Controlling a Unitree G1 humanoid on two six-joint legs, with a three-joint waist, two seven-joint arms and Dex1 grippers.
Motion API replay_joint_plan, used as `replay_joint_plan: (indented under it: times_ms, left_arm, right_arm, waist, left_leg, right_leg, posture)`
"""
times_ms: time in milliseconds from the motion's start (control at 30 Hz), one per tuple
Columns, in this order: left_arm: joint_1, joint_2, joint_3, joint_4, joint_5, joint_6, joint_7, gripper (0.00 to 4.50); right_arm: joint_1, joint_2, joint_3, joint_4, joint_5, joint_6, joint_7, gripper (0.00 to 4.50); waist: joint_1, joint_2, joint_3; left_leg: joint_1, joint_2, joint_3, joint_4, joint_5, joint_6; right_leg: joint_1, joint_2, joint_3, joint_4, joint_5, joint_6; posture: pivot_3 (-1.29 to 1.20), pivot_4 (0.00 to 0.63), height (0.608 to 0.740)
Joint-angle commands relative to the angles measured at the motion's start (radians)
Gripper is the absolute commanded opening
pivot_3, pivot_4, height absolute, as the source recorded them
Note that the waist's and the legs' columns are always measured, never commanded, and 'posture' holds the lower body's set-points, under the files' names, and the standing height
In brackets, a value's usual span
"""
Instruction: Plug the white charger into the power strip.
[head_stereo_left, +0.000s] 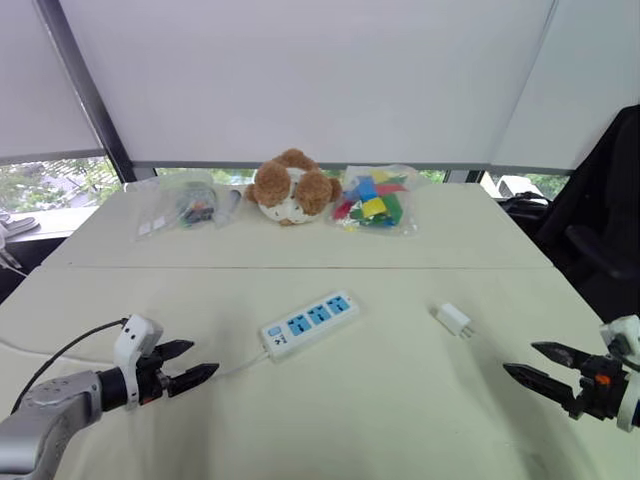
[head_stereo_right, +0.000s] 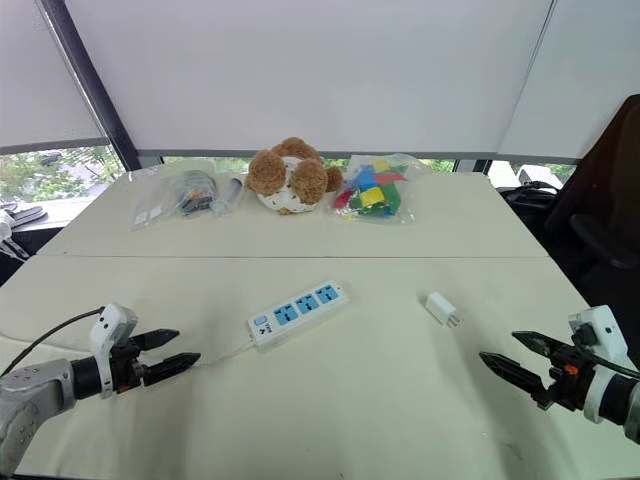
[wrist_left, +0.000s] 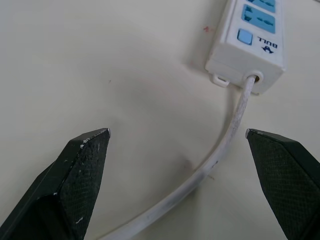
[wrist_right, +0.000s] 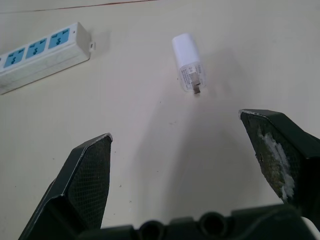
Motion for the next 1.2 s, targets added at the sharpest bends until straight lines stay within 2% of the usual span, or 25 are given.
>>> replay_joint_plan:
  times_ms: [33, 333, 833, 1067, 1200]
  left_arm:
    - [-0.011, -0.009, 0.024, -0.031, -0.020, 0.003, 0.008, 4.50]
    - [-0.021, 0.000, 0.033, -0.055, -0.034, 0.035, 0.002, 4.50]
    - [-0.084, 0.018, 0.019, -0.002, -0.010, -0.021, -0.034, 4.50]
    - [-0.197, 0.122, -0.098, 0.050, 0.073, -0.112, -0.206, 4.50]
    - [-0.340, 0.061, -0.231, 0.114, 0.128, -0.176, -0.283, 4.50]
  right_arm:
    - [-0.012, 0.016, 0.010, -0.043, -0.013, -0.008, -0.013, 4.45]
    - [-0.019, 0.027, 0.035, -0.036, -0.045, -0.024, 0.002, 4.45]
    - [-0.019, 0.040, 0.027, -0.012, -0.134, -0.049, -0.025, 4.45]
    - [-0.087, -0.015, 0.015, -0.048, -0.080, 0.039, -0.005, 4.45]
    - [-0.197, -0.070, 0.066, -0.193, 0.075, 0.203, -0.011, 4.45]
  waist:
    - [0.000, 0.000, 0.000]
    - [0.001, 0.000, 0.000]
    - [0.001, 0.000, 0.000]
    - [0.000, 0.000, 0.000]
    - [0.000, 0.000, 0.000]
  left_leg:
    - [0.000, 0.000, 0.000, 0.000, 0.000, 0.000]
    - [0.000, 0.000, 0.000, 0.000, 0.000, 0.000]
    - [0.000, 0.000, 0.000, 0.000, 0.000, 0.000]
    - [0.000, 0.000, 0.000, 0.001, 0.000, 0.000]
    - [0.000, 0.000, 0.000, 0.001, 0.000, 0.000]
  right_leg:
    - [0.000, 0.000, 0.000, 0.000, 0.000, 0.000]
    - [0.000, 0.000, 0.000, 0.000, 0.000, 0.000]
    - [0.000, 0.000, 0.000, 0.000, 0.000, 0.000]
    - [0.000, 0.000, 0.000, 0.000, 0.000, 0.000]
    - [0.000, 0.001, 0.000, 0.001, 0.000, 0.001]
  posture:
    - [0.00, 0.150, 0.739]
    - [0.00, 0.150, 0.739]
    - [0.00, 0.150, 0.739]
    - [0.00, 0.150, 0.739]
    - [0.00, 0.150, 0.739]
